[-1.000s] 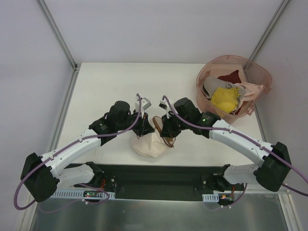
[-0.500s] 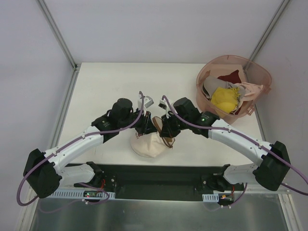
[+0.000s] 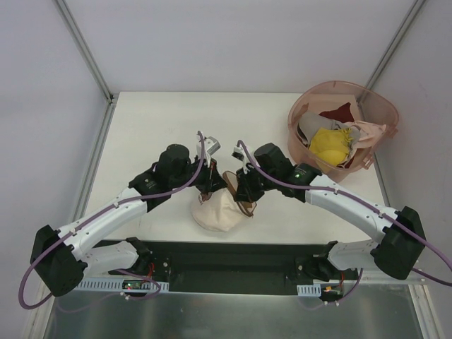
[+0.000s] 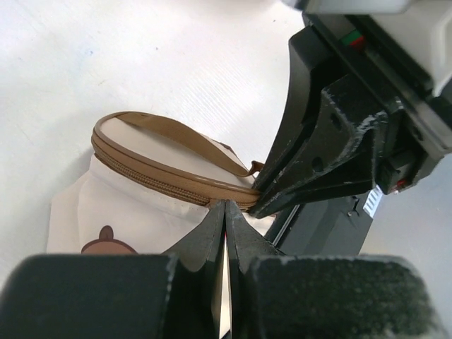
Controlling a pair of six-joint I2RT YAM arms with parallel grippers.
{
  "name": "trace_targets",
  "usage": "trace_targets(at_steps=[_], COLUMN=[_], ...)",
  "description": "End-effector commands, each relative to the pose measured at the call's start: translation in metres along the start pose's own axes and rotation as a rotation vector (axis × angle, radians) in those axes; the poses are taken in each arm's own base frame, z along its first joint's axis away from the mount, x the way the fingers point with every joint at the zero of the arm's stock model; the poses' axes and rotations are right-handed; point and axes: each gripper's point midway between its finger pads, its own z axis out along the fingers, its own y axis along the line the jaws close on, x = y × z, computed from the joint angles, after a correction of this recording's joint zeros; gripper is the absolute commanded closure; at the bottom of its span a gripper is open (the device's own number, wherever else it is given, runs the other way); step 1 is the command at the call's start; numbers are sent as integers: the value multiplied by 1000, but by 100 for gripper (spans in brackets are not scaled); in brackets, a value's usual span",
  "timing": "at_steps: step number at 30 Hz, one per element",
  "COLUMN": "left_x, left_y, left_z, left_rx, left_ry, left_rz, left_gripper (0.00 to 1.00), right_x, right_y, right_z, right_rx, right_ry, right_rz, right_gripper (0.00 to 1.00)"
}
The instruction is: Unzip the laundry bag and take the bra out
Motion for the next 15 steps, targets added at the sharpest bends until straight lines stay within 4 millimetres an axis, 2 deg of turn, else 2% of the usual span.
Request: trace_targets(at_steps=[1,3,6,7,8,10,11,12,13,14,15], left_x=[-19,-19,-17,-16,-13,-11,-7,-7,-6,-4,-3], left_y=[-5,-10,-14,-14,-9,-7,-2,0,0,2,0], left_z=[-10,-12,-13,-13,-12,-12,-12,-13,-13,-13,-12], left_rx=[-31,-22,-17,-25,-46,-62,-85,-94,-94,-98,-88], left_ry=[-77,-66,-66,-70,-70,-74,-79,-89,-92,-91,-84], left_rz=[-11,-42,-127,-179,-204,-251,-267,-276,-282,-285,-285], left_gripper=[100,100,89,82,79,73,70,63,63,55,54], right_x=[-5,-8,-17,-18,-23,-24,-17,-24,-22,-18,-11], right_y=[-1,-9,-28,-33,-50,-56,-64,-55,-55,-54,-59], right_z=[-2,-4,-14,-17,-28,-35,-37,-37,-34,-31,-23], right_rx=[11,67,214,261,386,485,553,548,554,550,563], right_ry=[-34,-51,-103,-119,-144,-136,-84,-82,-59,-36,-3], right_rz=[-6,12,54,69,86,125,121,104,98,100,103], right_gripper=[99,99,99,99,99,99,99,99,99,99,99])
